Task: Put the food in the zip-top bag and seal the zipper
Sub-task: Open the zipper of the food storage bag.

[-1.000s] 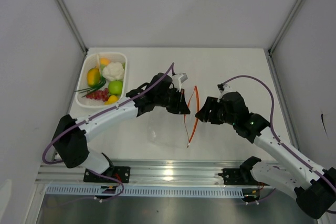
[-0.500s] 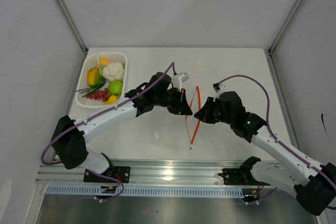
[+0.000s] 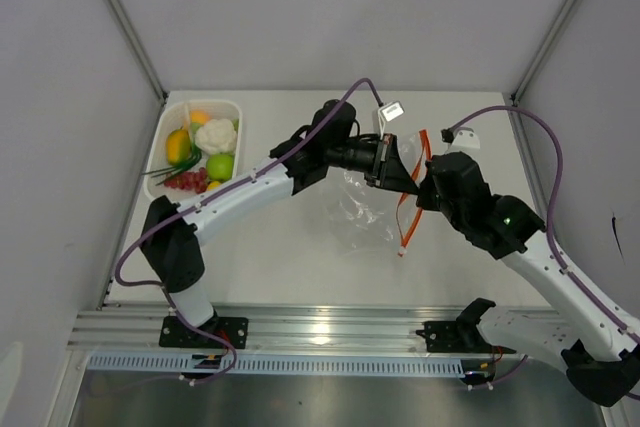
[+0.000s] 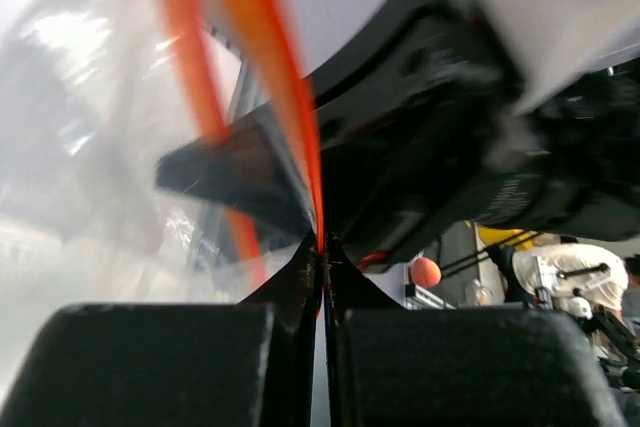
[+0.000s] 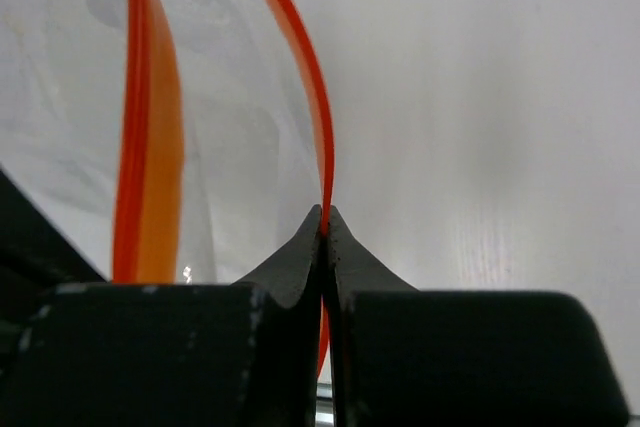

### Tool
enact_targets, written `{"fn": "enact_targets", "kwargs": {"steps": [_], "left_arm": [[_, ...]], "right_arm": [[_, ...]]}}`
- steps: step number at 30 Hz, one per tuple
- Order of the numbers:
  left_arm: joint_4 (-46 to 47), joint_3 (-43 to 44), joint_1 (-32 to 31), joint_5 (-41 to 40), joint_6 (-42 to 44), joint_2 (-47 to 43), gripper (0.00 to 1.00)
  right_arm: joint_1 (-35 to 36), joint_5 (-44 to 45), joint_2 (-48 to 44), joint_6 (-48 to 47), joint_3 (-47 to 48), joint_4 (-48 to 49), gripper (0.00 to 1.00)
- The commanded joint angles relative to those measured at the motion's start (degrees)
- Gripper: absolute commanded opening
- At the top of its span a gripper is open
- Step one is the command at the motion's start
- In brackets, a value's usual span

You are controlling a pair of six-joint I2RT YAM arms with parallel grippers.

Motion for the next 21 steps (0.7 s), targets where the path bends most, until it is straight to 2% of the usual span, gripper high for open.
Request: {"fn": "enact_targets", "kwargs": {"steps": [1,4,8,10,17,21], "left_arm": [[-0.5,0.9,-0.4,3.0,-1.3,1.7,0.01],[-8.0,-1.7,0.0,-3.0,3.7,1.4,0.01],[-10.7,-5.3,0.9,-2.6,6.9,0.6,0.01],[-14.2,-6.3,1.1,-5.0,9.6,-0.6,0.02],[-20.2,-15.3,2.6,-22.7,13.5,-9.1,0.07],[-18.5,-25.0,3.9,-28.1,12.9,-14.7,0.09]], "right_arm": [[1.7,10.6,0.4,-1.9,4.1,-8.3,0.00],[3.8,14.6,3.6,-1.9,5.7,-9.8,0.00],[6.0,15.7,6.5,-2.6,4.9,-7.5,0.00],[6.5,15.6,7.6,-2.7,4.1,-5.9,0.00],[11.8,15.4,10.2,-2.5,3.8,-2.9,0.00],[15.2,15.1,12.7,-1.8,3.2,-1.0,0.00]]}}
